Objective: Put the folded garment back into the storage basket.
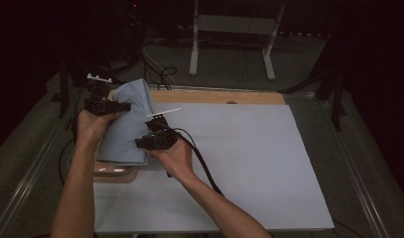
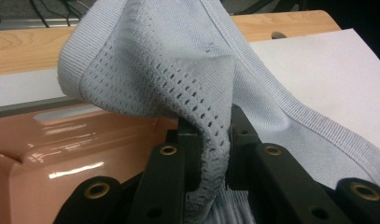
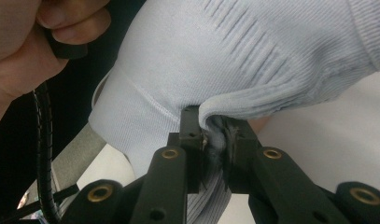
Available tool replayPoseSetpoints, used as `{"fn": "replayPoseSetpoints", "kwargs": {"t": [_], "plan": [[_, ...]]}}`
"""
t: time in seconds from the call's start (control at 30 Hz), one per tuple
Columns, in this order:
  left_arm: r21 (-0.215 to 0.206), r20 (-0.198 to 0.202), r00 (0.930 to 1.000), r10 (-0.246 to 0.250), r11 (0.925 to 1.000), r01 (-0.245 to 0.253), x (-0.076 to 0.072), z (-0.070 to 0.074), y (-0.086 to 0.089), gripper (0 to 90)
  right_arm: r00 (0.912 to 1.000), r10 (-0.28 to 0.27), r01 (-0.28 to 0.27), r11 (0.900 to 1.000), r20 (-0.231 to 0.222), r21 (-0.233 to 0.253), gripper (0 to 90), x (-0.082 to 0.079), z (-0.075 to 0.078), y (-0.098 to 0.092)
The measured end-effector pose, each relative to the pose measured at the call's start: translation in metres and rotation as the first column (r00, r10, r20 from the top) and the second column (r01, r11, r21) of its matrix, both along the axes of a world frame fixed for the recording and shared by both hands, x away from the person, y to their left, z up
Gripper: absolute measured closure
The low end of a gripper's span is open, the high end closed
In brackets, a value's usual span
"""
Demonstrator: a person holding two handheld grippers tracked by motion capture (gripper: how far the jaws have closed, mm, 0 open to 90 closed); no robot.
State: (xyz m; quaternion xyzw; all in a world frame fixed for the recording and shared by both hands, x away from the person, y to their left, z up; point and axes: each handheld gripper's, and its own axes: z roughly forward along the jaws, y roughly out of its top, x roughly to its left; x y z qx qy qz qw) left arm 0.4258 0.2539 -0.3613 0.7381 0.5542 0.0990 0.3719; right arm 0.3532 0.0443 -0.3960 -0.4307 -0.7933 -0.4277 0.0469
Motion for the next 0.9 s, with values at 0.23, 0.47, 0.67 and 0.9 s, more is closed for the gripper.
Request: {"fn": "replayPoseSetpoints", "kwargs": {"t": [0.23, 0.47, 0.67, 0.9], "plan": [[-0.002, 0.001, 1.0, 0.006, 1.0, -0.006, -0.001, -0.001, 0.004, 80.8, 1.0, 0.001, -0.001, 1.0, -0.005, -0.001, 80.4, 0.0, -0.001, 0.004], [-0.001, -0.002, 0.9999, 0.012, 0.9999, -0.012, -0.003, -0.003, 0.008, 80.8, 1.0, 0.006, -0.006, 1.0, -0.002, -0.008, 80.3, -0.002, -0.003, 0.009], [0.003, -0.002, 0.9999, 0.017, 0.9999, -0.017, -0.005, -0.003, 0.01, 80.7, 1.0, 0.004, -0.004, 1.0, -0.008, -0.005, 80.3, -0.003, -0.004, 0.013], [0.0, -0.003, 0.9998, 0.022, 0.9998, -0.022, -0.006, -0.006, 0.014, 80.7, 0.9999, 0.012, -0.012, 1.0, -0.005, -0.01, 80.3, -0.003, -0.005, 0.016]]}}
